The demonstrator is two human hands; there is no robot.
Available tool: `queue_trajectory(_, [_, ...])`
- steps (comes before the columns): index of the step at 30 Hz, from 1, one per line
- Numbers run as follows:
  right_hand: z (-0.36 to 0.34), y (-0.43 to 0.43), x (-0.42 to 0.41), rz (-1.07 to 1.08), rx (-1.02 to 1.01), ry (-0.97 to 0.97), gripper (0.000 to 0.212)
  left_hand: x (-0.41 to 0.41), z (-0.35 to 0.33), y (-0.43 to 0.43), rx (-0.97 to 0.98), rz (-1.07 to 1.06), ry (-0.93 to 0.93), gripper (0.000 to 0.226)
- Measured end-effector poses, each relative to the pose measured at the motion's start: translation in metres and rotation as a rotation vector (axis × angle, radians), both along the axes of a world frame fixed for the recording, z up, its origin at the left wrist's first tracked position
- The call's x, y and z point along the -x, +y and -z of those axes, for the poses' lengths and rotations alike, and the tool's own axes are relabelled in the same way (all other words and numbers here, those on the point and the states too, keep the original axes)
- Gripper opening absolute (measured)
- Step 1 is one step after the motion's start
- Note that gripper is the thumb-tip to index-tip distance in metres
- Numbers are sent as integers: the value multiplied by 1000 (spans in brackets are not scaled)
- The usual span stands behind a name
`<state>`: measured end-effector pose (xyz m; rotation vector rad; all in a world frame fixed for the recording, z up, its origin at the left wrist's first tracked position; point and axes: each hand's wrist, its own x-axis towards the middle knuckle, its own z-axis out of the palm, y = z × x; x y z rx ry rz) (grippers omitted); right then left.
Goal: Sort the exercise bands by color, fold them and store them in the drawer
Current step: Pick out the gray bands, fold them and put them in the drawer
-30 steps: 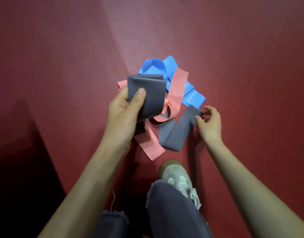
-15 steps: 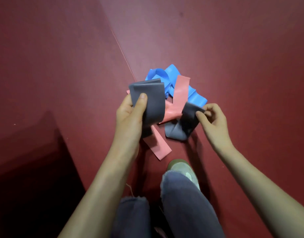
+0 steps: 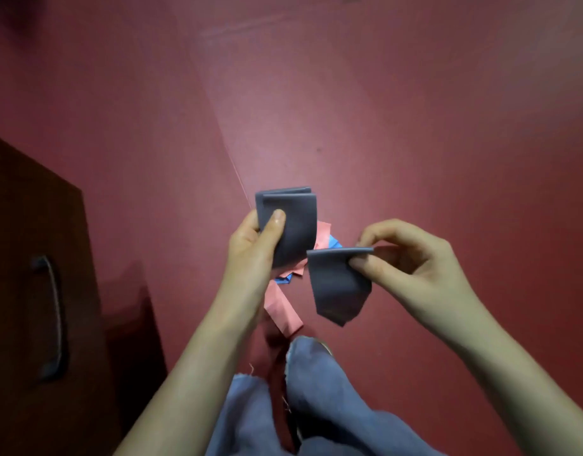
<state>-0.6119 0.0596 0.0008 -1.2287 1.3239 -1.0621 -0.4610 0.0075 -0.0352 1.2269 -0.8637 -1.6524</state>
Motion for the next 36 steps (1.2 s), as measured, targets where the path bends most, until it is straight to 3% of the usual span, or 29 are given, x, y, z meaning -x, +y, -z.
queue_trajectory(5, [-66, 2, -16, 50, 94, -25, 31, 3, -70, 25, 68, 5, 46, 19])
queue_trajectory(14, [-148, 53, -52, 133, 142, 112, 29, -18, -165, 102, 135, -10, 189, 21])
queue_trajectory(18, [-177, 80, -64, 153, 133, 97, 30, -31, -190, 136, 191, 2, 170, 31])
queue_trajectory(20, [-188, 95, -70, 161, 135, 90, 29, -38, -200, 152, 258, 22, 108, 22])
queue_trajectory(21, [-193, 105, -75, 157, 136, 97, 28, -42, -205, 161, 296, 15, 59, 14])
queue_trajectory(26, [-210, 133, -85, 27, 47, 190, 20, -61, -216, 191, 378, 21, -19, 15])
queue_trajectory(29, [-220, 151, -95, -46, 121, 250, 20, -68, -232, 209, 359, 32, 25, 28])
queue_trajectory(36, [-253, 176, -108, -146, 203, 199, 17, -85, -259, 238, 376, 125, 158, 13])
